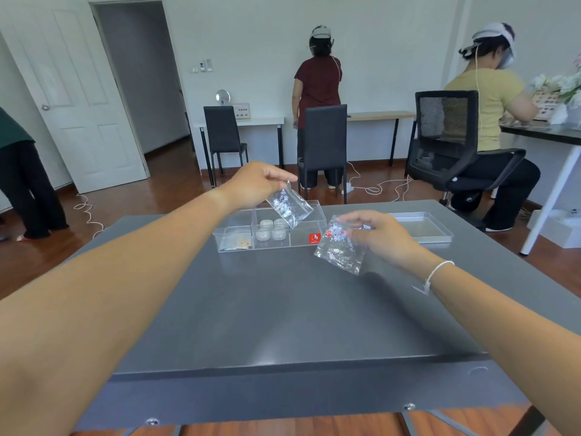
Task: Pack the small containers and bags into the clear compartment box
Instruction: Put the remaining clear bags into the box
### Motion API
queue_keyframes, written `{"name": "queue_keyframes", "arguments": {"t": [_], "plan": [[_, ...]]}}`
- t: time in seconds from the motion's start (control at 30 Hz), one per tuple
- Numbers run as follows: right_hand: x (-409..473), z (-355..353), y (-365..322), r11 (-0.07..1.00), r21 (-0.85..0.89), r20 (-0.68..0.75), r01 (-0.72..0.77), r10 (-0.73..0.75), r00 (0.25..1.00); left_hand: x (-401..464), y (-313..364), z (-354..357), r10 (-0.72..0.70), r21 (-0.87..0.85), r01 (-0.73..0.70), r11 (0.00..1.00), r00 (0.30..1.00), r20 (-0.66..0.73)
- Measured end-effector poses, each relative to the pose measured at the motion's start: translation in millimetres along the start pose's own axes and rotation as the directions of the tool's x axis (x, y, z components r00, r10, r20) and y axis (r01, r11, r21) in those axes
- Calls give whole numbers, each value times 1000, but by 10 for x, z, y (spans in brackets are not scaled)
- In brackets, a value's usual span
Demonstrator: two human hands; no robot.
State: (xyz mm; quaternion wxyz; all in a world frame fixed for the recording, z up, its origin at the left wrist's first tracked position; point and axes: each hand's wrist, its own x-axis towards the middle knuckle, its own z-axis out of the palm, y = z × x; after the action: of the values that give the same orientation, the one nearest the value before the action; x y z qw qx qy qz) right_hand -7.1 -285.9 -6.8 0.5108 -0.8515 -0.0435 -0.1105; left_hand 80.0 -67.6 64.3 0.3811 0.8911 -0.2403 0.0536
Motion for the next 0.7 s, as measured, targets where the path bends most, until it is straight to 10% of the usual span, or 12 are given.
{"name": "queue_keyframes", "arguments": {"t": [0.7], "plan": [[472, -132, -244, 976, 217, -195, -13, 56, 979, 464, -145, 367, -10, 202, -9, 979, 996, 93]]}}
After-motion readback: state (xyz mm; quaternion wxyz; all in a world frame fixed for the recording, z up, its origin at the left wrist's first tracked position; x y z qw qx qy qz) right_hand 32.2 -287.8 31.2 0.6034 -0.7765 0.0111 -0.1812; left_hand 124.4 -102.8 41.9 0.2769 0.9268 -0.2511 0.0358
